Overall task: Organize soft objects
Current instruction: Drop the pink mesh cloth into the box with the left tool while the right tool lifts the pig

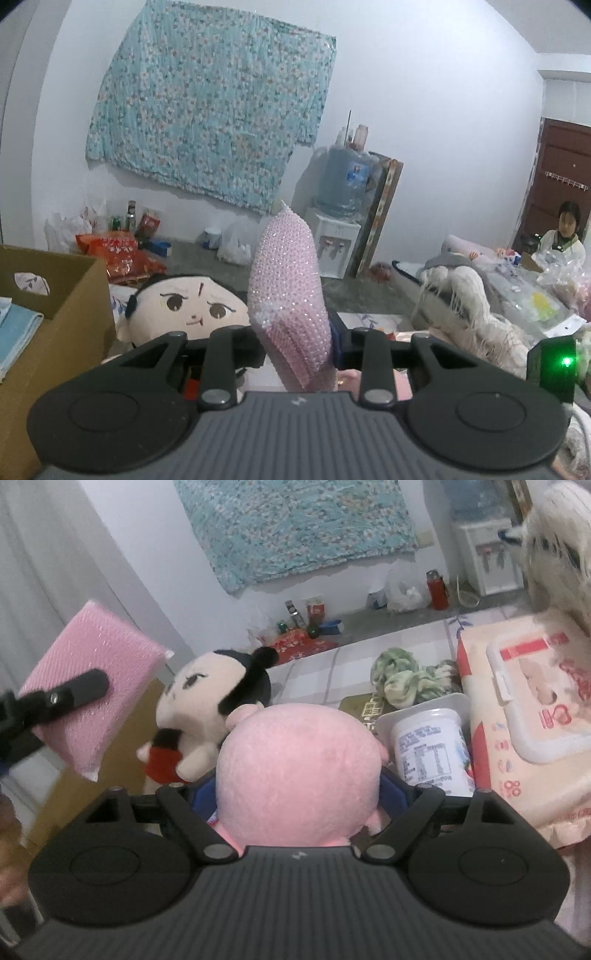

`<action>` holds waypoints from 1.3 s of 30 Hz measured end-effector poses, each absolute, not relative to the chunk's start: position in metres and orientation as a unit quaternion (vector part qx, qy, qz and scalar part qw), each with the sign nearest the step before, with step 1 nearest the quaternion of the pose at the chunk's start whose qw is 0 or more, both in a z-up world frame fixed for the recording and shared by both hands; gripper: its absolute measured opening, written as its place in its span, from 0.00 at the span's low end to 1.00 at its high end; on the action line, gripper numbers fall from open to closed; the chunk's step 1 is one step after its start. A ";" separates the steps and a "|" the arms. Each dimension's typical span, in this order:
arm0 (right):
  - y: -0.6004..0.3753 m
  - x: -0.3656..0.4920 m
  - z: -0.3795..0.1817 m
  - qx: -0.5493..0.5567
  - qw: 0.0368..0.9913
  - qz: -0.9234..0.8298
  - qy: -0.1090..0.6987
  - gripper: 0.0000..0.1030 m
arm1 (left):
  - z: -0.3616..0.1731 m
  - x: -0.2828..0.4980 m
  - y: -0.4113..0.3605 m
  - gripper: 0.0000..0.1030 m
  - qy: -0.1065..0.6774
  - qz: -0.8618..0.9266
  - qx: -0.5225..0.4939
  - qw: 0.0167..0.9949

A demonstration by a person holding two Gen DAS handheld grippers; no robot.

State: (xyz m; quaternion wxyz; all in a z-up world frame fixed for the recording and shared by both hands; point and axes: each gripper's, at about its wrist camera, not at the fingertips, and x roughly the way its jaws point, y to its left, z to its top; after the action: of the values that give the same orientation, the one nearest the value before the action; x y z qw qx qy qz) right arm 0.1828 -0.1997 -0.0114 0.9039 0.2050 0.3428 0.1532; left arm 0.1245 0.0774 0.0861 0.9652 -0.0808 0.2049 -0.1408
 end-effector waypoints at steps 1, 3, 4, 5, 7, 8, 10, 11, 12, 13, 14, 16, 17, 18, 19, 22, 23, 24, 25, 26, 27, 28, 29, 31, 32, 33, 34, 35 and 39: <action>-0.203 0.182 -0.011 0.216 0.902 0.153 0.341 0.82 | 0.088 0.123 0.078 0.32 0.202 -0.141 -0.082 0.966; -0.207 0.180 -0.010 0.225 0.898 0.159 0.342 0.82 | 0.095 0.119 0.079 0.32 0.195 -0.136 -0.082 0.968; -0.209 0.177 -0.008 0.228 0.899 0.159 0.339 0.82 | 0.099 0.117 0.080 0.32 0.191 -0.129 -0.083 0.969; -0.209 0.175 -0.005 0.222 0.899 0.164 0.339 0.82 | 0.104 0.114 0.082 0.32 0.187 -0.123 -0.085 0.971; -0.208 0.168 0.003 0.215 0.906 0.163 0.327 0.82 | 0.119 0.104 0.090 0.32 0.178 -0.108 -0.082 0.975; -0.209 0.167 0.005 0.222 0.904 0.172 0.323 0.82 | 0.129 0.098 0.096 0.32 0.175 -0.099 -0.076 0.977; -0.215 0.163 0.012 0.256 0.894 0.195 0.313 0.82 | 0.150 0.089 0.113 0.32 0.172 -0.084 -0.061 0.980; -0.216 0.162 0.015 0.270 0.888 0.207 0.309 0.82 | 0.162 0.084 0.123 0.32 0.173 -0.075 -0.049 0.981; -0.218 0.160 0.019 0.285 0.883 0.215 0.303 0.82 | 0.174 0.080 0.133 0.32 0.178 -0.061 -0.030 0.982; -0.216 0.162 0.022 0.299 0.875 0.228 0.304 0.82 | 0.183 0.077 0.143 0.32 0.182 -0.046 -0.015 0.982; -0.215 0.163 0.024 0.320 0.864 0.242 0.304 0.82 | 0.191 0.075 0.152 0.32 0.187 -0.027 0.002 0.982; -0.207 0.170 0.027 0.357 0.838 0.272 0.311 0.82 | 0.199 0.079 0.172 0.32 0.202 0.019 0.046 0.978; -0.200 0.174 0.029 0.372 0.826 0.283 0.314 0.82 | 0.200 0.086 0.182 0.32 0.212 0.039 0.071 0.974; -0.191 0.179 0.031 0.382 0.816 0.294 0.319 0.82 | 0.197 0.096 0.189 0.32 0.233 0.052 0.104 0.966; -0.180 0.187 0.033 0.391 0.804 0.307 0.326 0.82 | 0.190 0.109 0.195 0.32 0.252 0.060 0.132 0.957; -0.137 0.211 0.041 0.421 0.768 0.350 0.332 0.82 | 0.152 0.147 0.202 0.32 0.277 0.066 0.240 0.928; -0.120 0.220 0.043 0.431 0.756 0.365 0.332 0.82 | 0.131 0.161 0.200 0.32 0.277 0.076 0.299 0.910; -0.105 0.228 0.045 0.438 0.745 0.377 0.333 0.82 | 0.114 0.172 0.198 0.32 0.281 0.073 0.340 0.894; -0.089 0.234 0.046 0.444 0.736 0.386 0.334 0.82 | 0.093 0.188 0.200 0.32 0.291 0.064 0.374 0.878; -0.077 0.240 0.047 0.449 0.729 0.394 0.334 0.82 | 0.076 0.201 0.202 0.32 0.299 0.063 0.400 0.864; -0.067 0.245 0.046 0.456 0.720 0.402 0.335 0.82 | 0.053 0.215 0.204 0.32 0.299 0.068 0.438 0.845; -0.058 0.251 0.048 0.460 0.715 0.407 0.334 0.82 | 0.036 0.225 0.207 0.33 0.300 0.067 0.466 0.829; -0.051 0.255 0.047 0.461 0.712 0.411 0.334 0.83 | 0.019 0.238 0.211 0.36 0.311 0.059 0.484 0.816; -0.041 0.261 0.045 0.455 0.715 0.412 0.334 0.83 | -0.009 0.259 0.224 0.38 0.362 0.036 0.480 0.798; -0.037 0.263 0.044 0.452 0.718 0.409 0.337 0.83 | -0.017 0.265 0.228 0.44 0.385 0.023 0.468 0.795; -0.035 0.266 0.040 0.450 0.718 0.408 0.341 0.83 | -0.023 0.266 0.231 0.48 0.408 -0.007 0.454 0.793; -0.034 0.269 0.037 0.448 0.717 0.408 0.345 0.83 | -0.026 0.264 0.233 0.60 0.416 -0.021 0.446 0.792; -0.034 0.272 0.032 0.448 0.715 0.406 0.350 0.83 | -0.026 0.261 0.233 0.75 0.416 -0.023 0.442 0.794; -0.039 0.282 0.011 0.458 0.707 0.403 0.358 0.84 | -0.003 0.242 0.240 0.79 0.403 -0.035 0.392 0.827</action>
State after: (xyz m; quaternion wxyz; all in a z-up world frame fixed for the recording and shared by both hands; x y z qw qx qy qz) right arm 0.2815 -0.0393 0.0110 0.7070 0.4575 0.3579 0.4034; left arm 0.2423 0.2404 -0.0028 0.8266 0.3918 0.4025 -0.0346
